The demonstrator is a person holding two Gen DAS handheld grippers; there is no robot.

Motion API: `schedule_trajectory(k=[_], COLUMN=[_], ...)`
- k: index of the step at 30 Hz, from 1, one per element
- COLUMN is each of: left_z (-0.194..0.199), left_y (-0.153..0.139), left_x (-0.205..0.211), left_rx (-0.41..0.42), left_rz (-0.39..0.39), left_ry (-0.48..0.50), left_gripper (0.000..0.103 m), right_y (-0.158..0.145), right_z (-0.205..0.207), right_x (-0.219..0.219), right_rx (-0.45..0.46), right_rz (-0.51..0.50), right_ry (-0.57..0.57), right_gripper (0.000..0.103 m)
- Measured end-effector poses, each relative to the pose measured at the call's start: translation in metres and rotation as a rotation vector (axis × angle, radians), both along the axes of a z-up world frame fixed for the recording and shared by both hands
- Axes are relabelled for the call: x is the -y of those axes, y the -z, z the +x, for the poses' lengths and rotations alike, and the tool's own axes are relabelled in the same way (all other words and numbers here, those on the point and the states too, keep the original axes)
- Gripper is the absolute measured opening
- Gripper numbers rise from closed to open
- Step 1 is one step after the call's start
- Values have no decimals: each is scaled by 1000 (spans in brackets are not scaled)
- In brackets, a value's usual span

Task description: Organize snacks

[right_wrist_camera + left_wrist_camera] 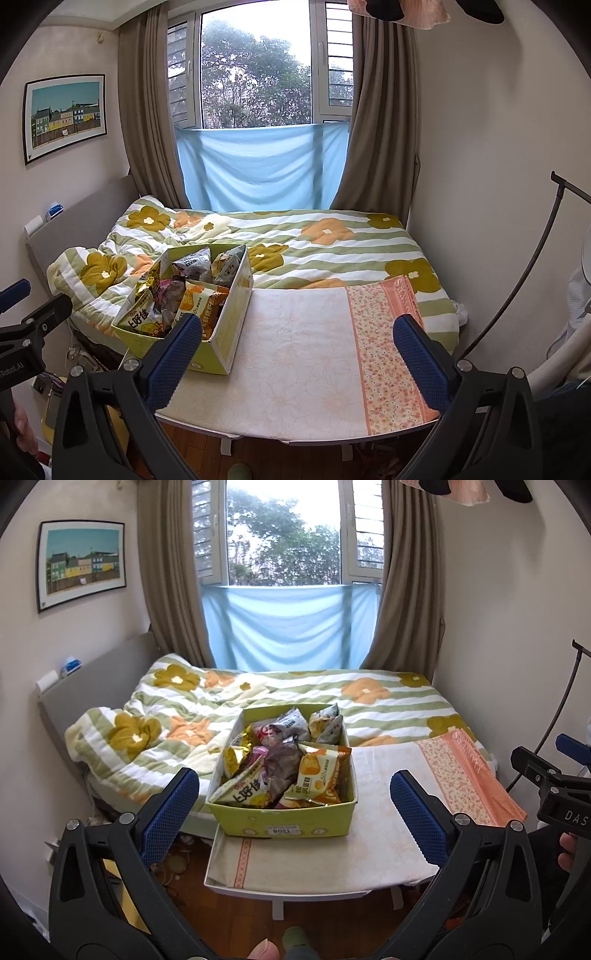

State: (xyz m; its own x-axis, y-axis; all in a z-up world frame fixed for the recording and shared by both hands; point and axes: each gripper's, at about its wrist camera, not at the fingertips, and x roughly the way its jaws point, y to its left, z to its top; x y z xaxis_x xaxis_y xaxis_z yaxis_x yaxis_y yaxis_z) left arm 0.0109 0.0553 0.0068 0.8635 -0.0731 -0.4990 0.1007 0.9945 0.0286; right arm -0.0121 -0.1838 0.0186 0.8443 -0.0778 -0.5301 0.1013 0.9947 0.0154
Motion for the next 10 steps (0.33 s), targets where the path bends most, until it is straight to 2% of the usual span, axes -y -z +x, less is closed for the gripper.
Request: schedule_trajectory(k=[10], left_z=[-7], left_y=[2], left_x=[-10], left_rx=[-12], left_rz=[-24], left_ry=[-10], left_gripper=[103], right_y=[3], right_z=[-1], right_x=[-3], right_rx=[-13], right_rz=[5], right_ry=[-15], right_gripper=[103])
